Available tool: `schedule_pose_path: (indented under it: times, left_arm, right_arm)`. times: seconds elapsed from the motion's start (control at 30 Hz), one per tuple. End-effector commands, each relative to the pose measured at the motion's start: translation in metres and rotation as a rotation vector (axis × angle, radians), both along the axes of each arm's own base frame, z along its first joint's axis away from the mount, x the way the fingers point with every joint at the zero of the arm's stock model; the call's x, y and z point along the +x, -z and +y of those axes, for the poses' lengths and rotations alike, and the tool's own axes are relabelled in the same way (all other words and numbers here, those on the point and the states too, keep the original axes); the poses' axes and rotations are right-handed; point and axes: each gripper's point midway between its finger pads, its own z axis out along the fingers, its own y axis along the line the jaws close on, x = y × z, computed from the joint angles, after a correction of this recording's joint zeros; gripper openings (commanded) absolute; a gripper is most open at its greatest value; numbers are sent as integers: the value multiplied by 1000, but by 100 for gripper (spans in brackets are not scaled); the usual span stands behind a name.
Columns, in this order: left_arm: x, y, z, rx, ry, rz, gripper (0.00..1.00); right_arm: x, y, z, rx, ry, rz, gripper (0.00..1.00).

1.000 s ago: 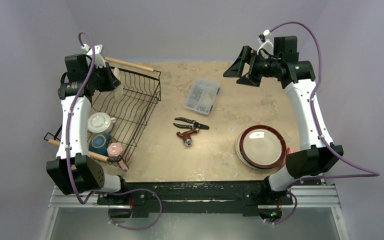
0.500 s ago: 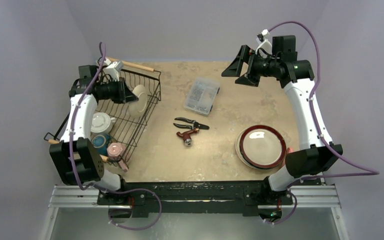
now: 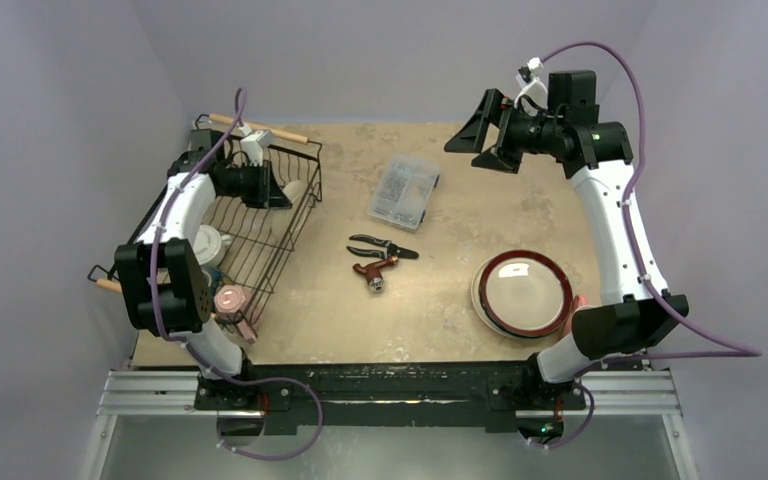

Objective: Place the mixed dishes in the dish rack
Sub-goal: Insert the plate into the dish rack, then pick up the cup at the corner of the board.

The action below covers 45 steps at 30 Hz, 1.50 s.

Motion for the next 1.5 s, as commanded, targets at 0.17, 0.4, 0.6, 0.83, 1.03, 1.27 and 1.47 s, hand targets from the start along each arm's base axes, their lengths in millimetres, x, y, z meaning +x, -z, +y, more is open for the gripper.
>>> schedule_pose_path:
  times: [0.17, 0.4, 0.6, 0.83, 1.03, 1.27, 1.47]
  left_arm:
    - [12, 0, -12, 90, 34, -45, 21]
    - [8, -2, -3, 139, -10, -42, 56]
    - [5, -24, -6, 111, -47, -66, 64]
    - [-15, -74, -21, -6, -97, -103, 72]
    - [-45, -107, -36, -57, -153, -164, 72]
    - [-97, -149, -92, -158, -107, -215, 69]
    - [-153, -158, -140, -169, 86, -219, 68]
  right_arm:
    - [-9, -25, -1, 14, 5, -80, 91]
    - [-8, -23, 1, 22, -6, -79, 91]
    - [-8, -19, 3, 26, -18, -73, 91]
    - [-3, -10, 0, 0, 0, -53, 92]
    - [5, 12, -22, -121, 112, -15, 92]
    - [-6, 50, -65, -282, 312, 22, 91]
    - [-38, 99, -112, -291, 529, 140, 88]
